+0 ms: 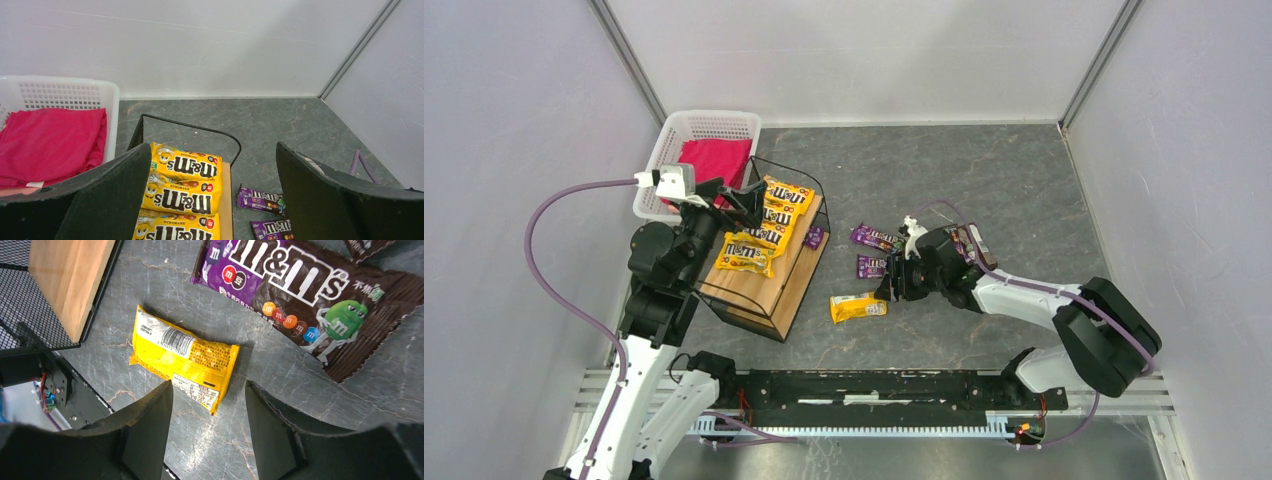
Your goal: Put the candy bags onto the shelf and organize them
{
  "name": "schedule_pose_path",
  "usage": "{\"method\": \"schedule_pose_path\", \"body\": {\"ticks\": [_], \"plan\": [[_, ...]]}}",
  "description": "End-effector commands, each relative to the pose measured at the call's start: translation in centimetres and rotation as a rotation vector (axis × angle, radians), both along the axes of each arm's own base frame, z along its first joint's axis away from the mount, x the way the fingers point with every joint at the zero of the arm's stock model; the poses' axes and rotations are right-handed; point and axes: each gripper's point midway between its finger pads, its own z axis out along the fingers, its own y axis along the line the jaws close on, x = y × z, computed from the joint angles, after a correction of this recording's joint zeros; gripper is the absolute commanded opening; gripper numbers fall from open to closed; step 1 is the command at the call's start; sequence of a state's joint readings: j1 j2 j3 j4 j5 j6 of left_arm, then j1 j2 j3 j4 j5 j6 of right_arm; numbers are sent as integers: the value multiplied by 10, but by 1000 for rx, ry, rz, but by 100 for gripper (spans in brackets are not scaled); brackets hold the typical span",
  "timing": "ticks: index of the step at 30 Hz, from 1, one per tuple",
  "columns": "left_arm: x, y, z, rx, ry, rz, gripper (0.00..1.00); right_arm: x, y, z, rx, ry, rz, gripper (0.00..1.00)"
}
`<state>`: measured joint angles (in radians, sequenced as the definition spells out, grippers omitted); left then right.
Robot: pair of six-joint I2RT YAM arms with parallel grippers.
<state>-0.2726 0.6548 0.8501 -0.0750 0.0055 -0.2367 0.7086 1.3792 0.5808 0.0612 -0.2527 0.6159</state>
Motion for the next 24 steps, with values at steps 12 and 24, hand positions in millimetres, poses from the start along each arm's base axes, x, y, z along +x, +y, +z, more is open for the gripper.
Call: {"method": "schedule_pose_path", "body": {"ticks": [12,24], "plan": [[-7,-2,21,-4,-54,-19,100,-16,22,-18,145,148,82,49],[-6,-3,20,-6,-53,-21,100,-30,27,-7,267,170,114,5]]}}
